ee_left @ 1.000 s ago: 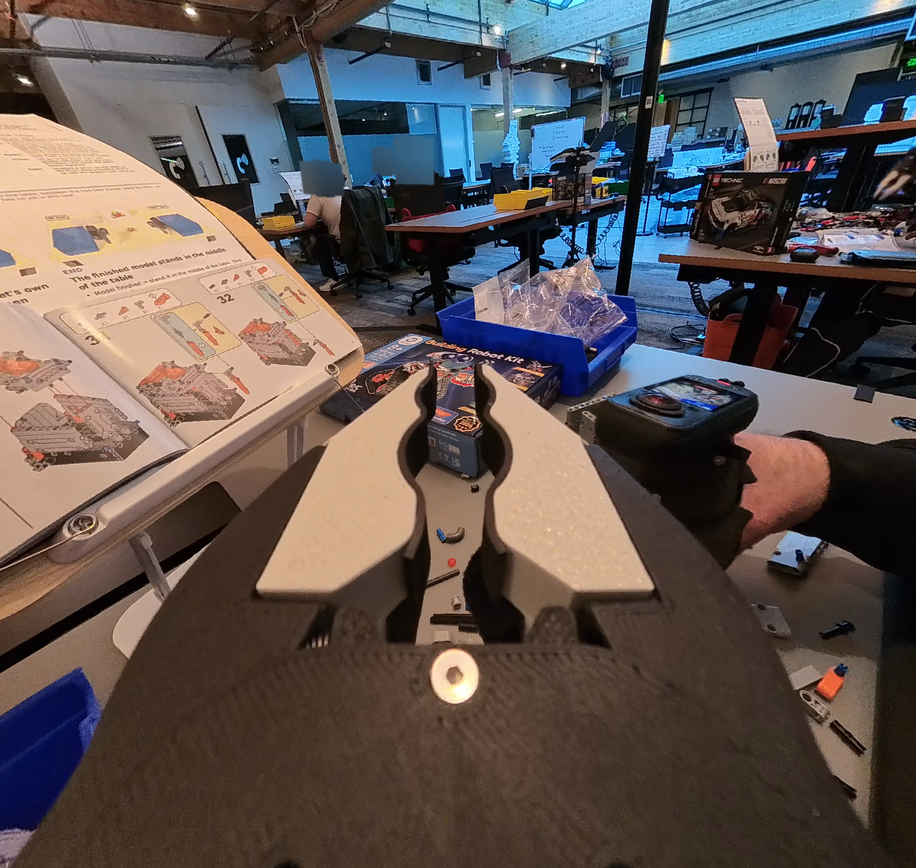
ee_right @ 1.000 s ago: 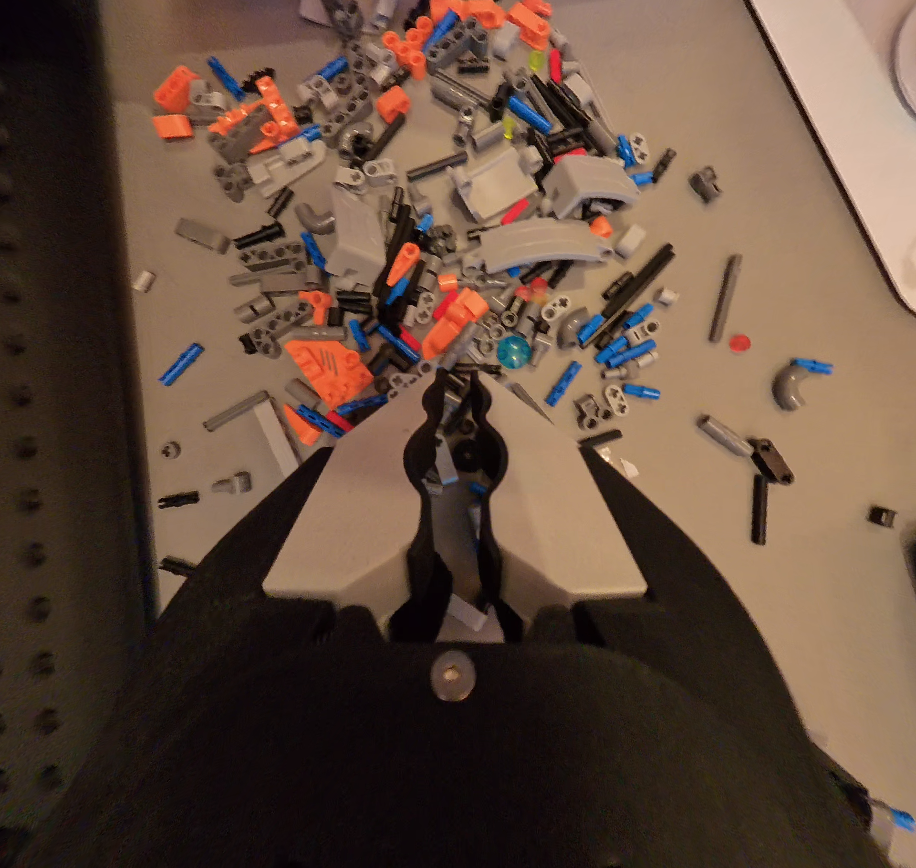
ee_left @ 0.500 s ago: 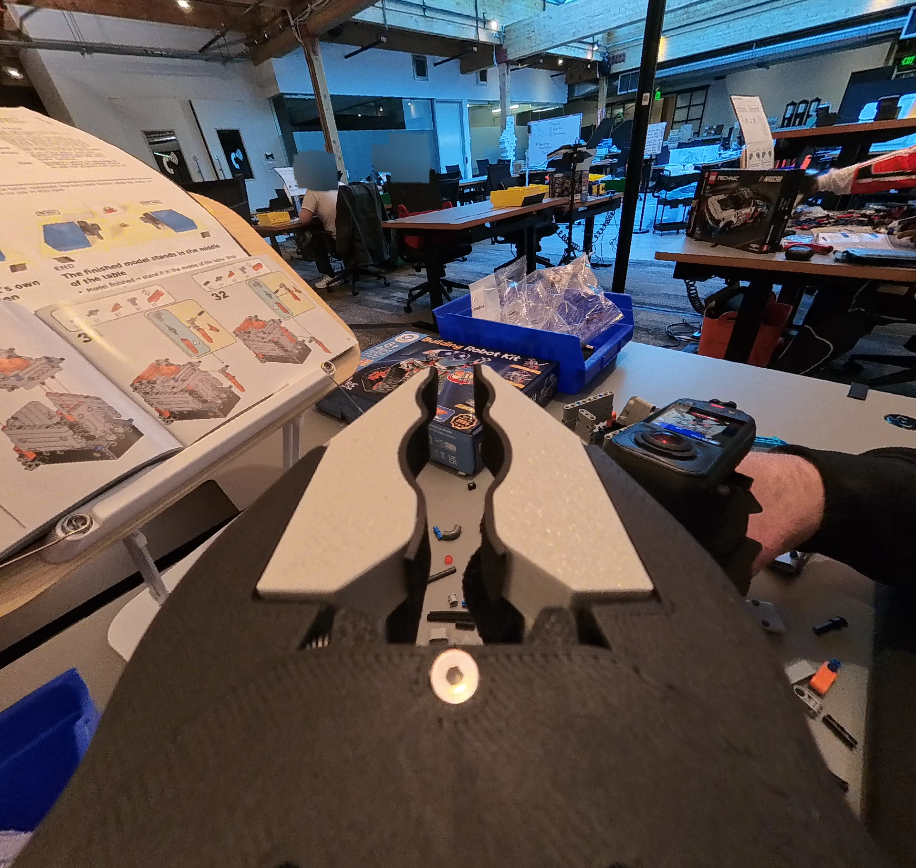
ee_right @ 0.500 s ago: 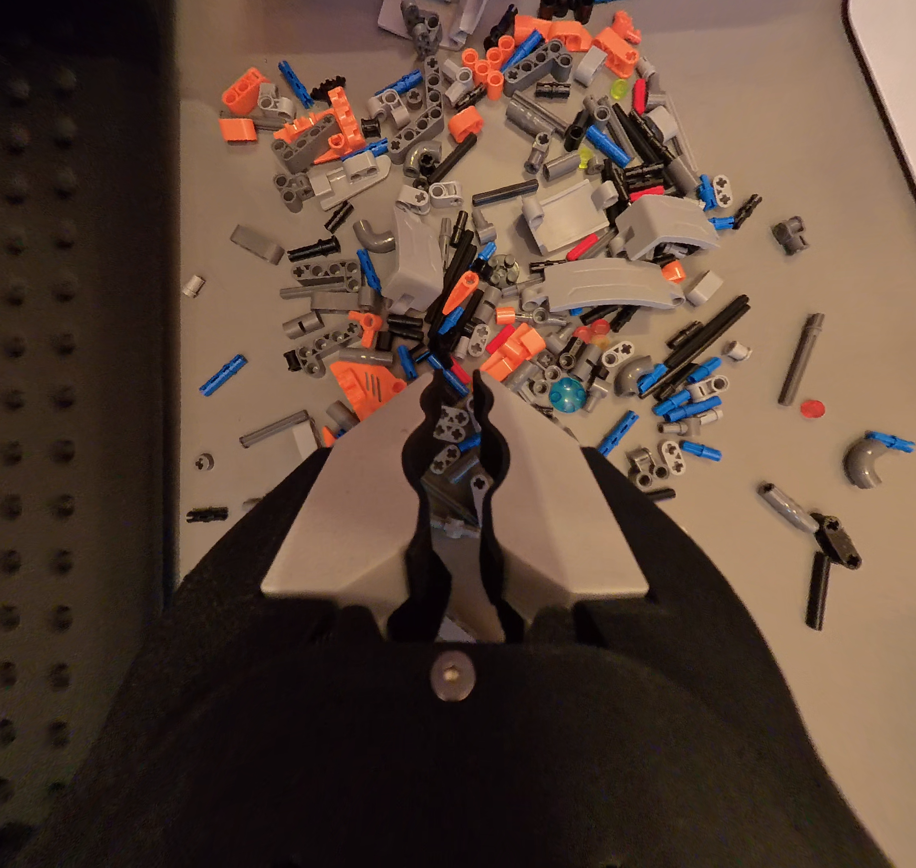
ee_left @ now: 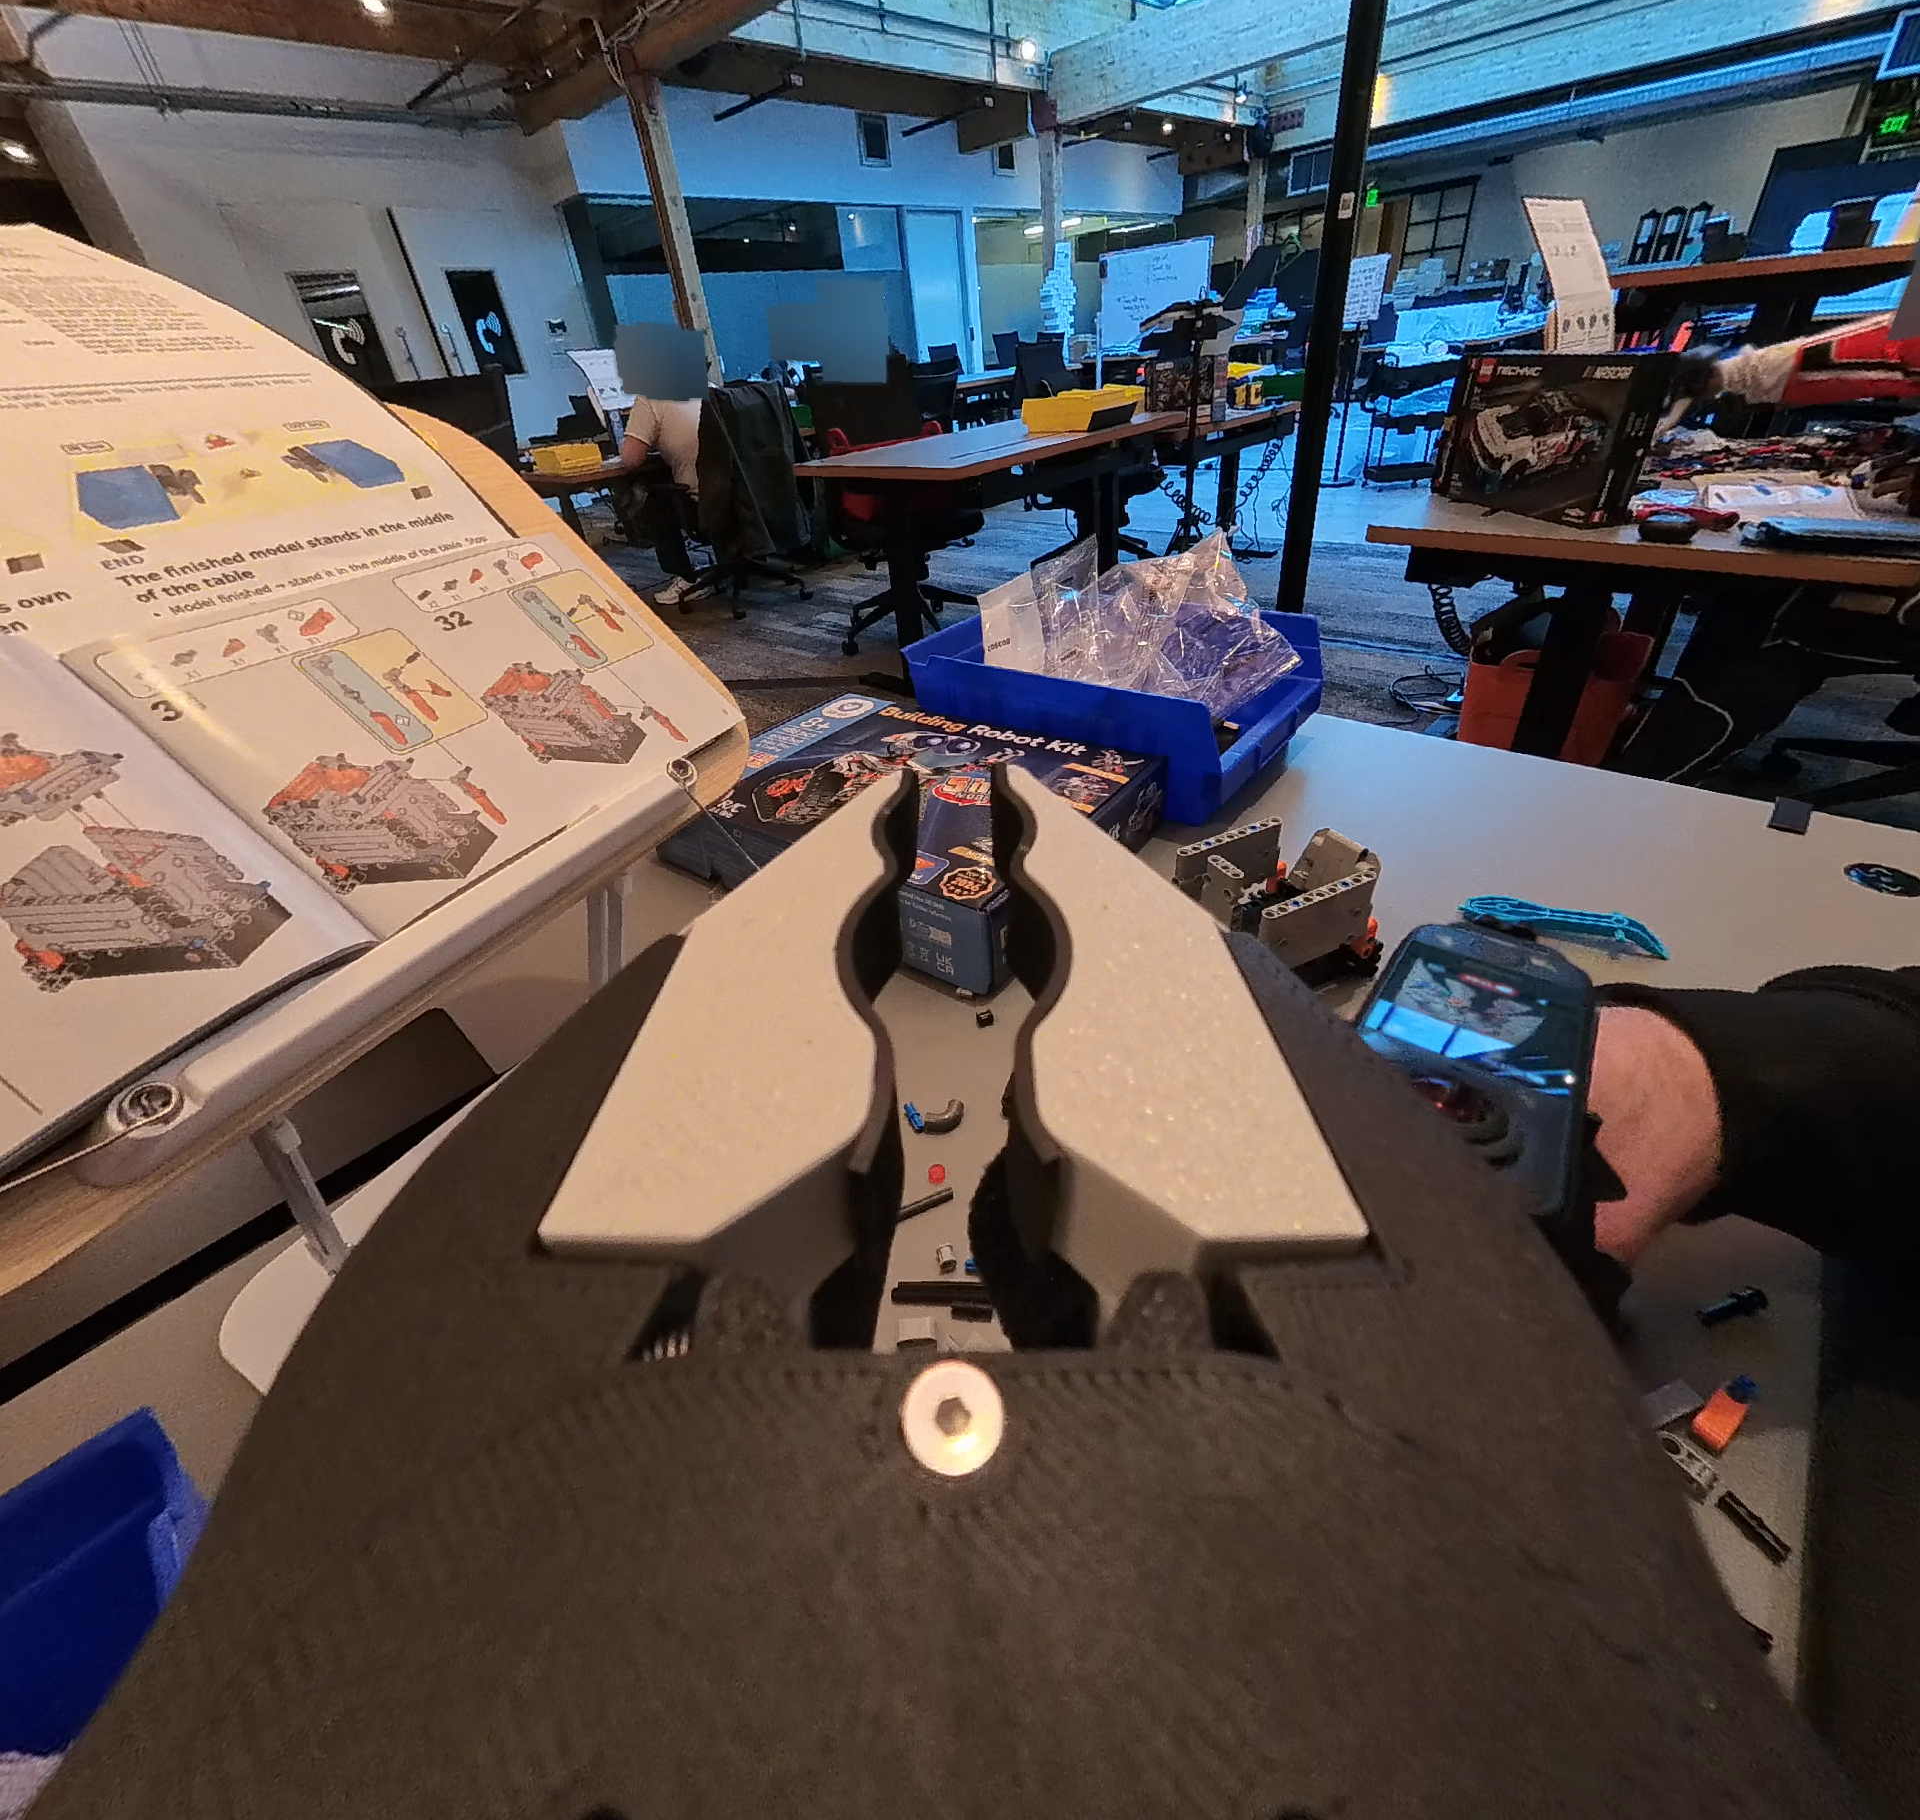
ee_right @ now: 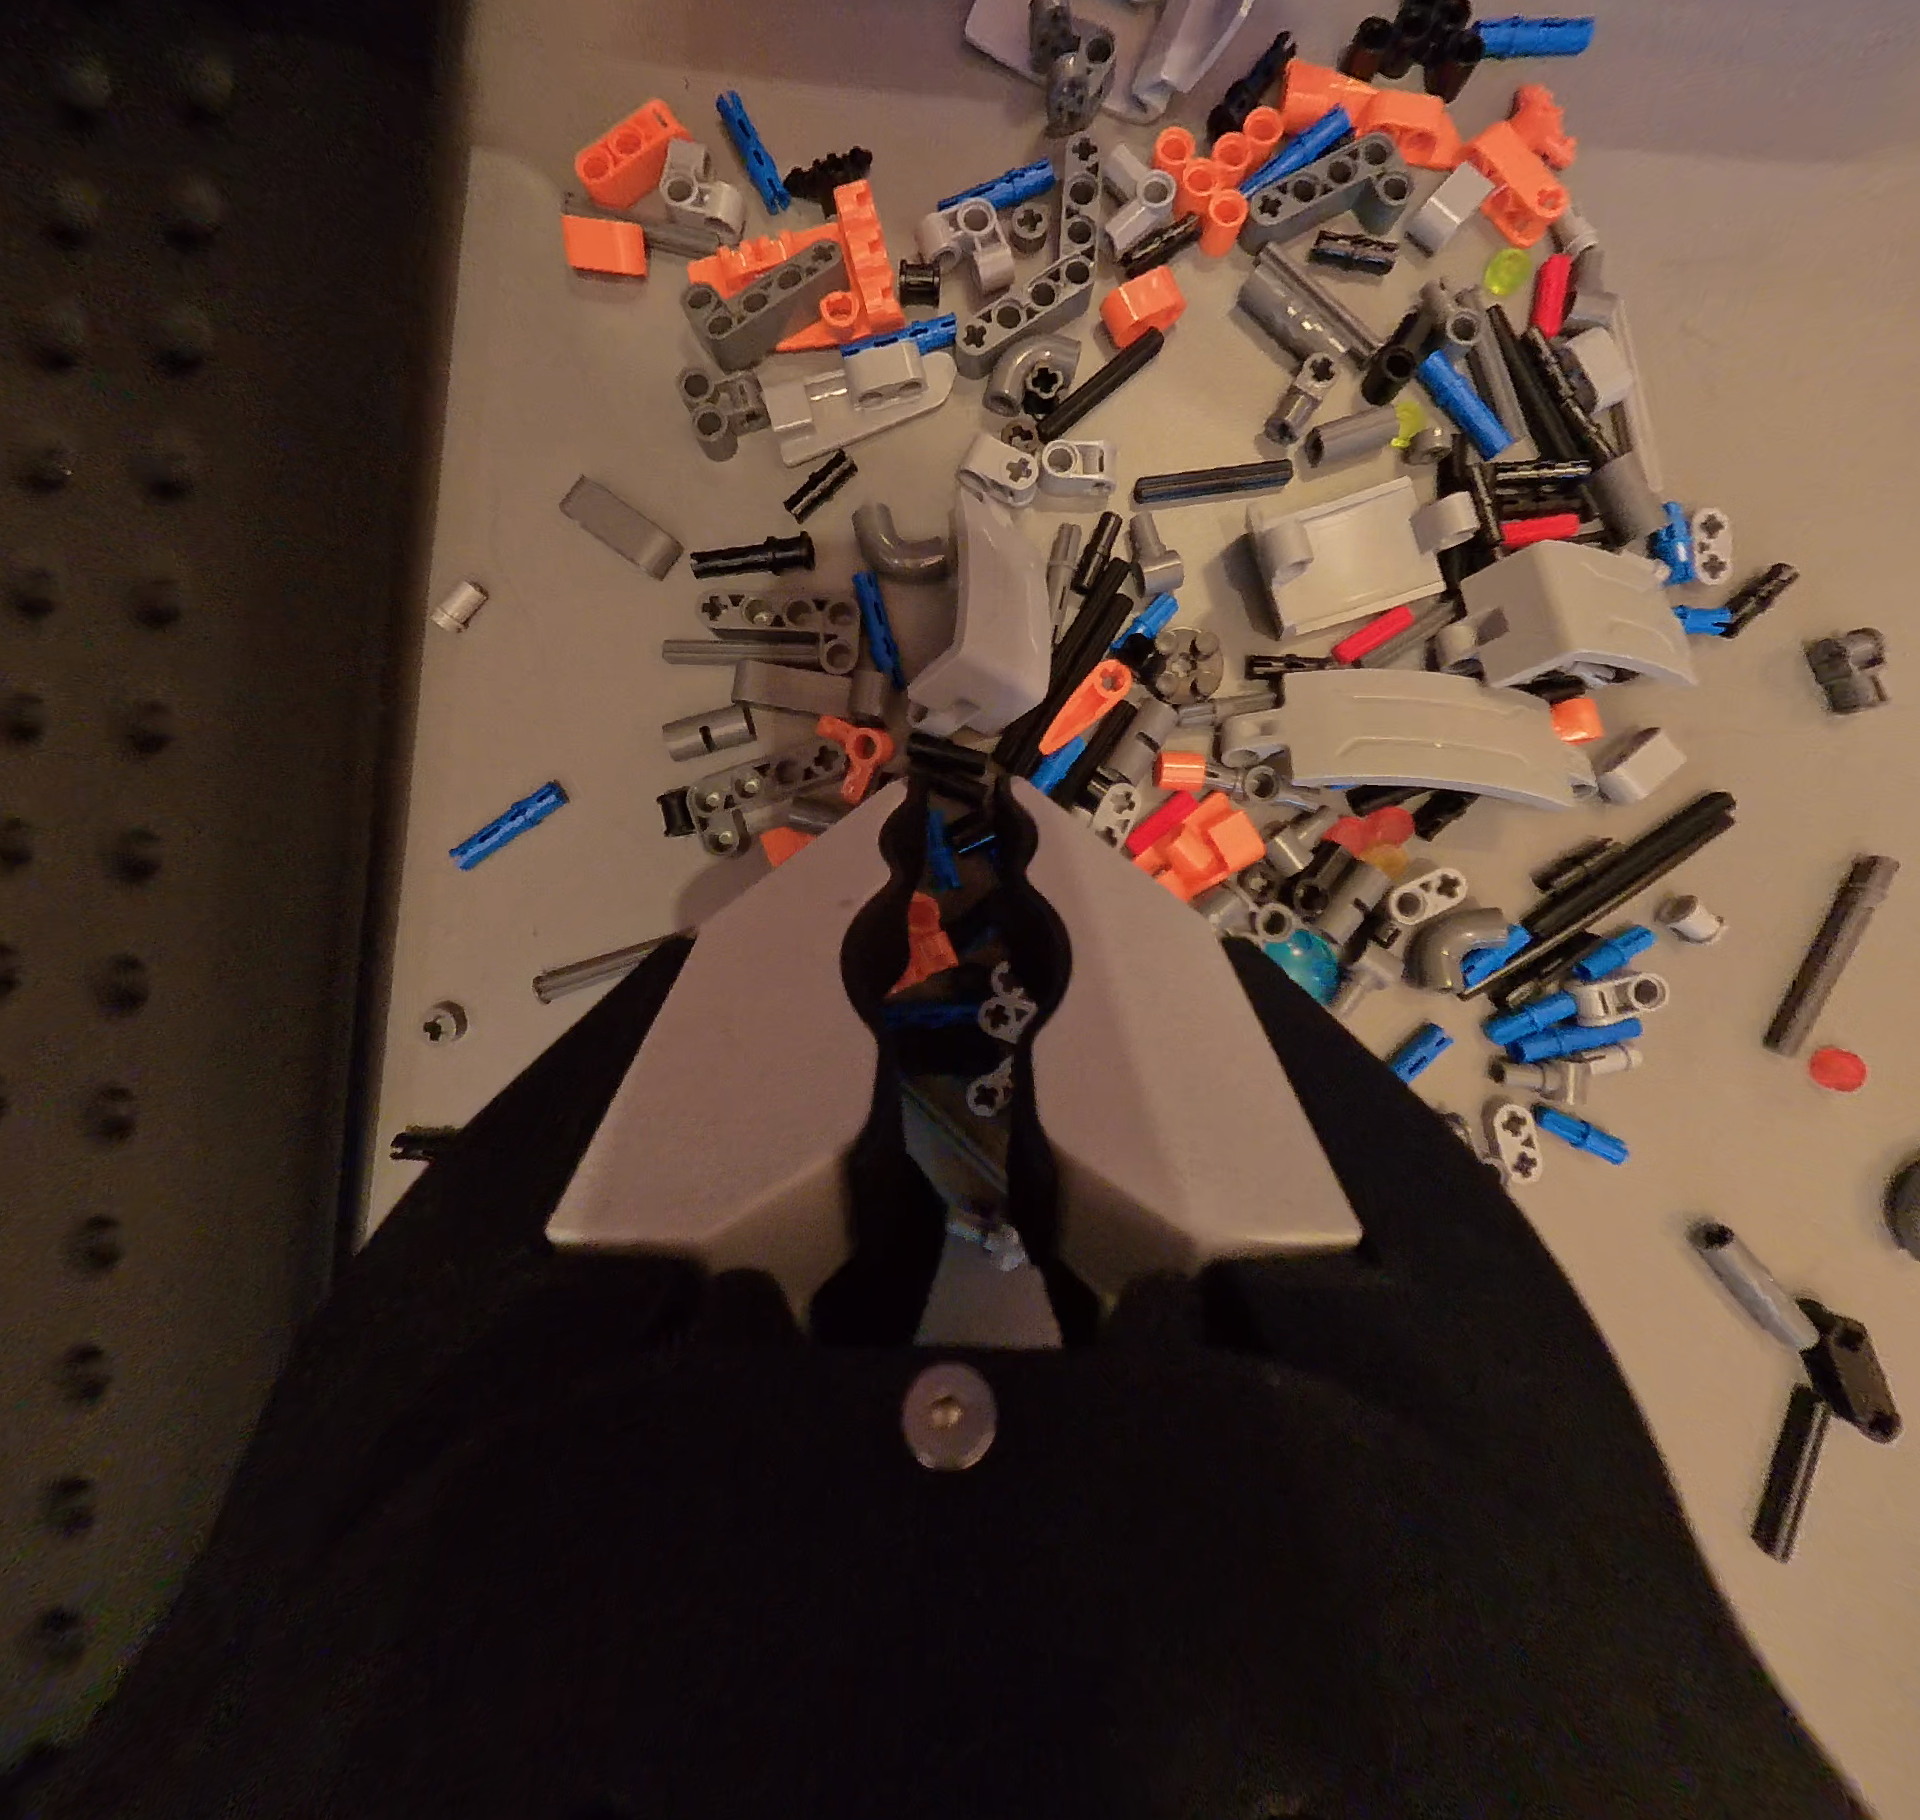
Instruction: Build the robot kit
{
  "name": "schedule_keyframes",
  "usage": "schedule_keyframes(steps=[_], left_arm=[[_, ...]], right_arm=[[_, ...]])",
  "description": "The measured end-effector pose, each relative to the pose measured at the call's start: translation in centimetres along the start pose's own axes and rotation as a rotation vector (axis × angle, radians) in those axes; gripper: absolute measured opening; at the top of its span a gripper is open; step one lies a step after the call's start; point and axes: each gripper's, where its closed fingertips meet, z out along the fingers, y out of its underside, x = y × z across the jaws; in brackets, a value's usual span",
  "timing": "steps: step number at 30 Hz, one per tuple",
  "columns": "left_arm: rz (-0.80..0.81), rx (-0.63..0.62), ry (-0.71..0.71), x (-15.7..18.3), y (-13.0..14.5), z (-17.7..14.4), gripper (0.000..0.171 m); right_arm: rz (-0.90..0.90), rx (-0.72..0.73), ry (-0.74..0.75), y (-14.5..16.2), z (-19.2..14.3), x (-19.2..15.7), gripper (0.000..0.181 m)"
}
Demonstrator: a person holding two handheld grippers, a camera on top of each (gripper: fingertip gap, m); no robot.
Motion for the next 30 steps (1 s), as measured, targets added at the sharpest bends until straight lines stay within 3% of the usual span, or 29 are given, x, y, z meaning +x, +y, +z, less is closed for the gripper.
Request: schedule_keyframes(steps=[21,30], left_arm=[[0.004,0.0,0.01,0.3,-0.1,0.0,0.011],[0.006,-0.009,0.011,0.3,0.2,0.1,0.01]], right_arm=[[-0.089,-0.011,-0.012,-0.7,1.1,-0.6,0.013],[-0.087,-0.013,-0.025,-0.6,1.0,-0.7,0.004]])
